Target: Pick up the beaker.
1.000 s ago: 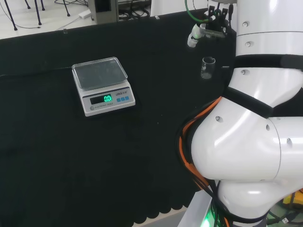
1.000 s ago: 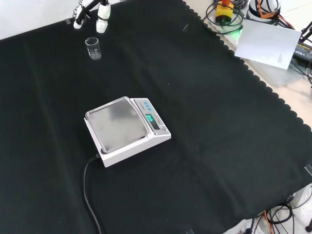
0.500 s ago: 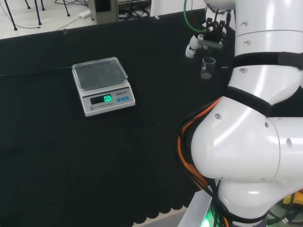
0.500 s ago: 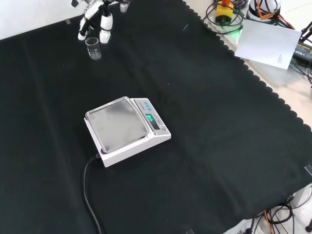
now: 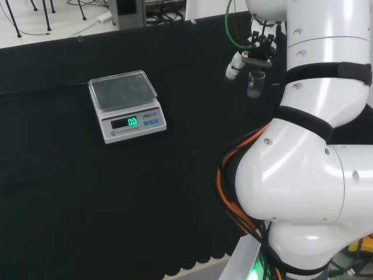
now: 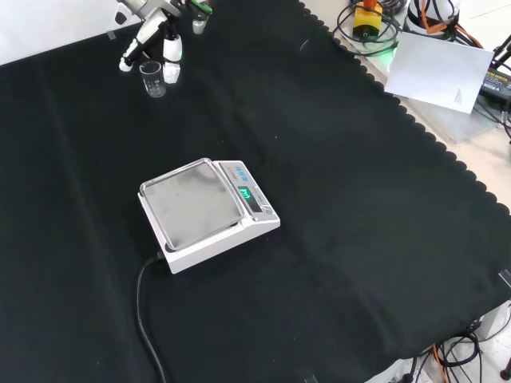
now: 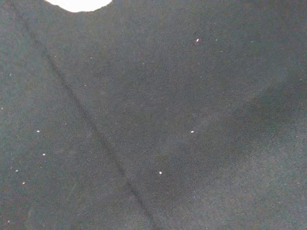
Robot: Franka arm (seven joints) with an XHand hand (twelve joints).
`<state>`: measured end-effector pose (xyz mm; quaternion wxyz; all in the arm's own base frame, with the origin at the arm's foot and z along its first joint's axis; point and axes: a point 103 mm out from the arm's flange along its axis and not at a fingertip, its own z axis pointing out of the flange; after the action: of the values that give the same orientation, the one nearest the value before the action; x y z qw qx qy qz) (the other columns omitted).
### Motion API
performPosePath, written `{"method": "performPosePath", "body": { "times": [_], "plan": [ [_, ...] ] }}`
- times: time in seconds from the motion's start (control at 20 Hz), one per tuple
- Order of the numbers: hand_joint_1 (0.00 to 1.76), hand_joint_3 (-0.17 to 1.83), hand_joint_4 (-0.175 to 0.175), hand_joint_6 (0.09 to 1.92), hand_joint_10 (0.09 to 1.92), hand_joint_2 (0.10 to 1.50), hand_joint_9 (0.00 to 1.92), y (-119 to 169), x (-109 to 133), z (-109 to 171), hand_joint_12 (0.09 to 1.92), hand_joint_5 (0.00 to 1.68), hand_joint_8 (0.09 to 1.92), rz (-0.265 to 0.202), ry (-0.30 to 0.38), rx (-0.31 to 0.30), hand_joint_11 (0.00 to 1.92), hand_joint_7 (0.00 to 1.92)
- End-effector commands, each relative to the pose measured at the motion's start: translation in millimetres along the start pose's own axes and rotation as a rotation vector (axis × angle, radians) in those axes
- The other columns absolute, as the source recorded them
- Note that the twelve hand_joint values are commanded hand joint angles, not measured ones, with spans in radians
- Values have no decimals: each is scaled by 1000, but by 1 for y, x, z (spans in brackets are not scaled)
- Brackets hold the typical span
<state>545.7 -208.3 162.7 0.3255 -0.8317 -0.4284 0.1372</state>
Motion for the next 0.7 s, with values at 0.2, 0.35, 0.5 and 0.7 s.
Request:
{"method": "performPosePath", "body": {
  "times": [0.2,0.35,0.5,0.7],
  "plan": [
    [787,-163,41,87,87,849,0,-4,-12,-11,1146,0,87,78,-103,-7,0,0],
    [802,-160,29,87,87,870,0,-3,-23,-14,1170,15,87,128,-129,9,0,0],
    [811,-170,20,87,87,892,63,-1,-34,-11,1316,48,87,158,-112,57,0,0],
    [815,-175,11,87,492,904,23,3,-47,0,1470,96,87,178,-52,127,15,37]
  ]
}}
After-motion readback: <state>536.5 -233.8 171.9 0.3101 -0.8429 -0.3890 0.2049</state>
